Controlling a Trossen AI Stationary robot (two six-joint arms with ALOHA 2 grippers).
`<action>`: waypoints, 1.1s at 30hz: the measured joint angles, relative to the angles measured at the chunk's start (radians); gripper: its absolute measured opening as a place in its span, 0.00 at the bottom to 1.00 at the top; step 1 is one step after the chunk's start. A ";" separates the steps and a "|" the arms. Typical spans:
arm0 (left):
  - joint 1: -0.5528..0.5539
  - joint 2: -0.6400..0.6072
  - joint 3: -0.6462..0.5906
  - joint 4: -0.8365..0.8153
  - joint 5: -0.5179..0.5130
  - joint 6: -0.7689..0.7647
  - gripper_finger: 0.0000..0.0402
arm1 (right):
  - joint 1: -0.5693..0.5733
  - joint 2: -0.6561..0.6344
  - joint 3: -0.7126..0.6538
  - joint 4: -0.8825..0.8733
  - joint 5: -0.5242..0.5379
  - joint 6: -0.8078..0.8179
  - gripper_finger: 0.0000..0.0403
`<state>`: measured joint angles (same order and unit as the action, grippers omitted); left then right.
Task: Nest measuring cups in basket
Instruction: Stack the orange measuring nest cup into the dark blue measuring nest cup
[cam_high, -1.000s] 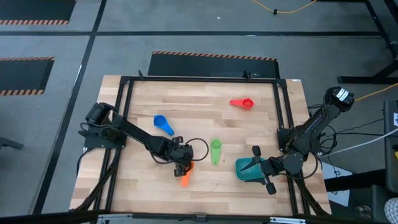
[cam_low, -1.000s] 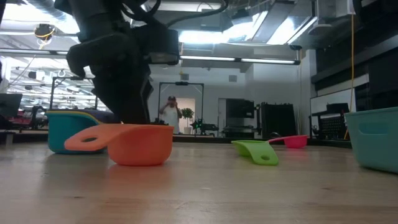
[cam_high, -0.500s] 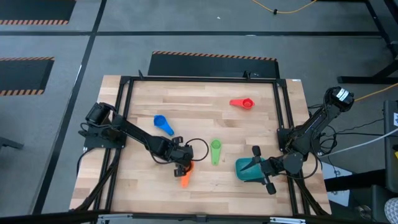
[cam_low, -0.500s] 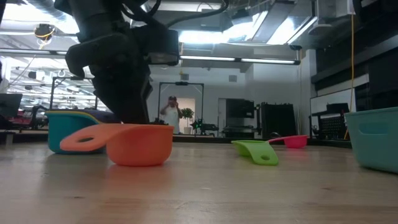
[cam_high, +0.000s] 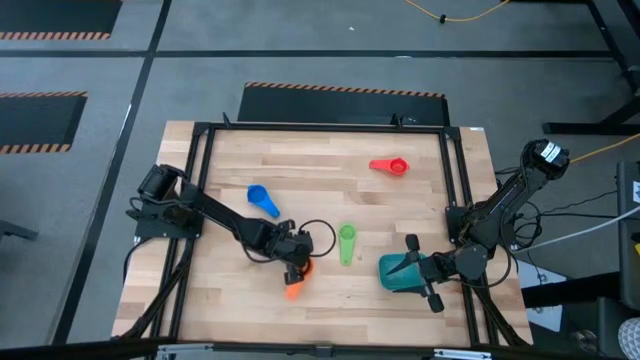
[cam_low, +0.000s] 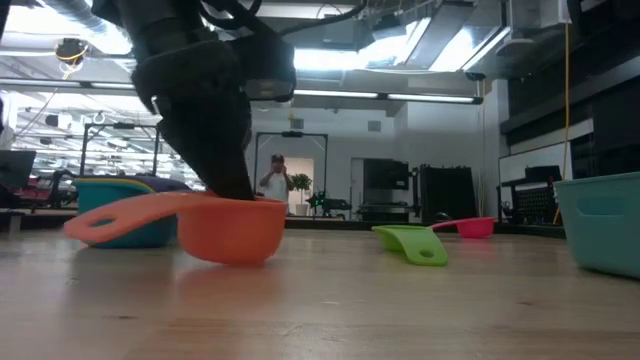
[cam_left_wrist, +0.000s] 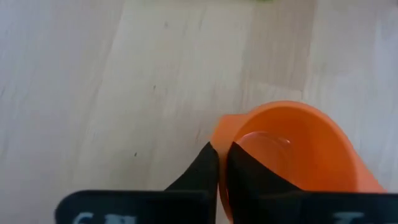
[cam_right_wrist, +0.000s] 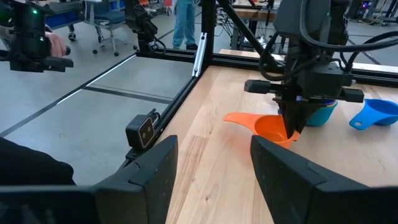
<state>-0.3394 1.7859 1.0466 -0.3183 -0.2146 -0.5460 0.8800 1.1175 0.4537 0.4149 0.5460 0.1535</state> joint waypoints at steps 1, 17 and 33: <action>0.002 0.000 0.000 0.001 0.000 -0.012 0.02 | 0.000 0.000 0.000 0.000 0.000 0.000 0.52; 0.014 0.001 0.110 0.114 -0.008 -0.129 0.02 | 0.000 0.000 0.000 0.000 0.000 0.000 0.52; -0.037 -0.055 0.601 -0.444 -0.280 -0.168 0.02 | 0.000 0.000 0.000 -0.016 0.000 0.005 0.52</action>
<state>-0.3769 1.7306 1.6471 -0.7628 -0.4946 -0.7143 0.8802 1.1172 0.4538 0.3990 0.5457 0.1585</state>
